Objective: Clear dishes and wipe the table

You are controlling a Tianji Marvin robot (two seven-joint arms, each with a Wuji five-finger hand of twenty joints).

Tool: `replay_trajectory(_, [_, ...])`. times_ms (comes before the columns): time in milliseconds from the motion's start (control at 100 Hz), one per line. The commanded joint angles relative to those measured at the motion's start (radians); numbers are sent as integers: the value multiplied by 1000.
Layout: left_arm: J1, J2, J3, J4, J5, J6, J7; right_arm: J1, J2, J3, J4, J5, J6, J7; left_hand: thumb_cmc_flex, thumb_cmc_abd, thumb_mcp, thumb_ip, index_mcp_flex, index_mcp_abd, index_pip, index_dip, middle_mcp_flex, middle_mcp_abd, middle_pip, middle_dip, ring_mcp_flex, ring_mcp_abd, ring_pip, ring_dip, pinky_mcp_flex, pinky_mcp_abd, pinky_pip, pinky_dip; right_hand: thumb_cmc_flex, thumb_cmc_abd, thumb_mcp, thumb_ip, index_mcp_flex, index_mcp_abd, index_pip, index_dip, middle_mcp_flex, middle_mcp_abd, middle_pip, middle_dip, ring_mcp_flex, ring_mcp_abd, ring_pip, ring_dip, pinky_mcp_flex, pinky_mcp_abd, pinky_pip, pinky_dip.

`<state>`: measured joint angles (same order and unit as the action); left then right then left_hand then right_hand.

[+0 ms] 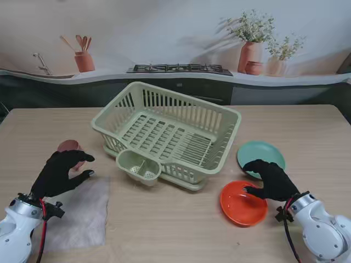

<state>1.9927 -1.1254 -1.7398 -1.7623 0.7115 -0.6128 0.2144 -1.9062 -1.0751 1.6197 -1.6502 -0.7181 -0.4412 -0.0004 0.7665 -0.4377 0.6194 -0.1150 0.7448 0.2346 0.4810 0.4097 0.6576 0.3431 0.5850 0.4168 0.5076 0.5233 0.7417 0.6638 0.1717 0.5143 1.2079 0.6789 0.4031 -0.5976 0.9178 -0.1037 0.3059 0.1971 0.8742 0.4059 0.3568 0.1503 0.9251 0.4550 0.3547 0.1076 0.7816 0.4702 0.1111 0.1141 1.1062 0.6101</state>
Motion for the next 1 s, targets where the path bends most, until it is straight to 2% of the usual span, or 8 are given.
replay_trajectory(0, [5,-5,0,-8,0,3,-9,-5,-3,-3,-4,-2,2,15,-5,33,-2,20,27,6,-10,1,-11,20,-6,-2,-1,14,-6,-3,-10,15,-16,-3,-2,-18,-15,4,-42,11,-7,-11,-25,6,5,-7,0,11,14,6,-2,-5,0,-9])
replay_trajectory(330, [4,-5,-1,-5,0,0,-12,-5,-3,-1,-1,-11,3,8,-6,33,-1,20,26,6,-11,0,-10,20,-6,-2,-3,14,-7,-3,-10,12,-20,-6,-5,-15,-19,5,-42,11,-6,-15,-24,7,3,-10,0,12,4,1,-5,-2,-4,-8])
replay_trajectory(730, [3,-5,-1,-2,-4,2,-12,8,2,6,15,-50,-10,4,-6,34,-3,20,27,6,-12,0,-10,20,-7,-3,-3,13,-7,-3,-11,10,-24,-9,2,-21,-13,6,-34,8,-44,-43,-22,3,-61,-44,-10,9,-58,-29,-21,-9,-30,-15])
replay_trajectory(840, [3,-5,-2,-1,-2,0,-10,16,4,15,20,-59,-26,8,-5,33,-3,20,26,5,-11,0,-10,20,-7,-3,-3,14,-8,-3,-12,9,-25,-10,3,-23,0,5,-30,6,-76,-66,-28,0,-99,-64,-23,4,-109,-53,-39,-29,-73,-33])
replay_trajectory(990, [4,-5,-3,-1,-3,1,-11,33,12,39,32,-83,-60,28,-5,34,-3,20,25,6,-12,0,-10,23,-7,-3,-3,16,-9,-3,-12,9,-26,-11,9,-34,19,5,-29,-1,-151,-116,-45,-6,-188,-100,-62,-15,-245,-120,-81,-49,-181,-78])
